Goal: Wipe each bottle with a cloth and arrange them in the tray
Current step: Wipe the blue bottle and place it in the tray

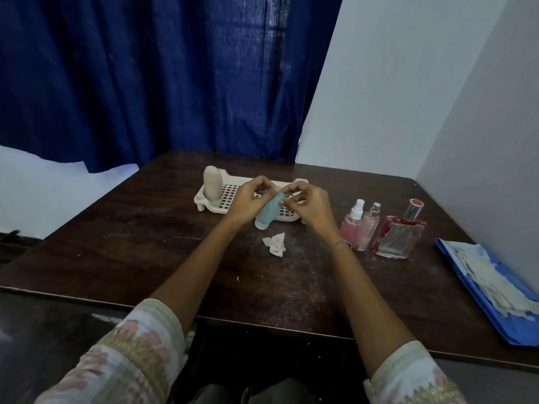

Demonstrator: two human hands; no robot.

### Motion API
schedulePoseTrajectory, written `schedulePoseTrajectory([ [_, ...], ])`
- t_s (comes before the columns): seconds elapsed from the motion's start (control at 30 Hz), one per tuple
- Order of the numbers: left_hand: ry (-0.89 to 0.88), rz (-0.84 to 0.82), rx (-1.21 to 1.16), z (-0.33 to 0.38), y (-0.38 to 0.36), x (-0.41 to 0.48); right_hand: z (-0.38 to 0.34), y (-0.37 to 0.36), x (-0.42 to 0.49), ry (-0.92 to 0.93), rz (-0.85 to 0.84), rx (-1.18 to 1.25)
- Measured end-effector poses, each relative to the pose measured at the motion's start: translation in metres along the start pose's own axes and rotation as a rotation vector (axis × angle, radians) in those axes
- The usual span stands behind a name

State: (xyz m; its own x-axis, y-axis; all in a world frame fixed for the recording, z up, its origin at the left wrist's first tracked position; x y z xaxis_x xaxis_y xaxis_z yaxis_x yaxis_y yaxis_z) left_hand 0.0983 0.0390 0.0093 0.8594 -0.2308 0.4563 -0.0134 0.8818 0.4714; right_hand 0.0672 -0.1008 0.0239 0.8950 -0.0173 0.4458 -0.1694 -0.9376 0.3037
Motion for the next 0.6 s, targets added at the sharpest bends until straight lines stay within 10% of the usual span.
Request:
schedulePoseTrajectory([
  [0.37, 0.236, -0.052, -0.318, -0.039, -0.027, -0.003, 0.029, -0.015, -0.005, -0.037, -0.006, 0.184],
  [0.6, 0.291, -0.030, -0.413, -0.053, -0.027, 0.003, 0.039, -0.054, -0.031, -0.218, -0.679, -0.001],
])
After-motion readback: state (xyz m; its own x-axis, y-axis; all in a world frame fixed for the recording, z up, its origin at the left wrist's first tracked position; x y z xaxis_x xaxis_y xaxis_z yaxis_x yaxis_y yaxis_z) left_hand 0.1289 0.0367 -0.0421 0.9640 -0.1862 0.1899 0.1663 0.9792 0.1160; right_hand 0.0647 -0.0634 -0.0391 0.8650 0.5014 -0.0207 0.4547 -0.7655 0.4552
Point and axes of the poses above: each hand's wrist, its own x-axis towards the middle knuckle, its own y-axis out of the back of the hand, z = x × y, the point moved 8 cm from there along x, towards the middle knuckle, and after that the axes turned 12 degrees about x, right-handed, at the moved point
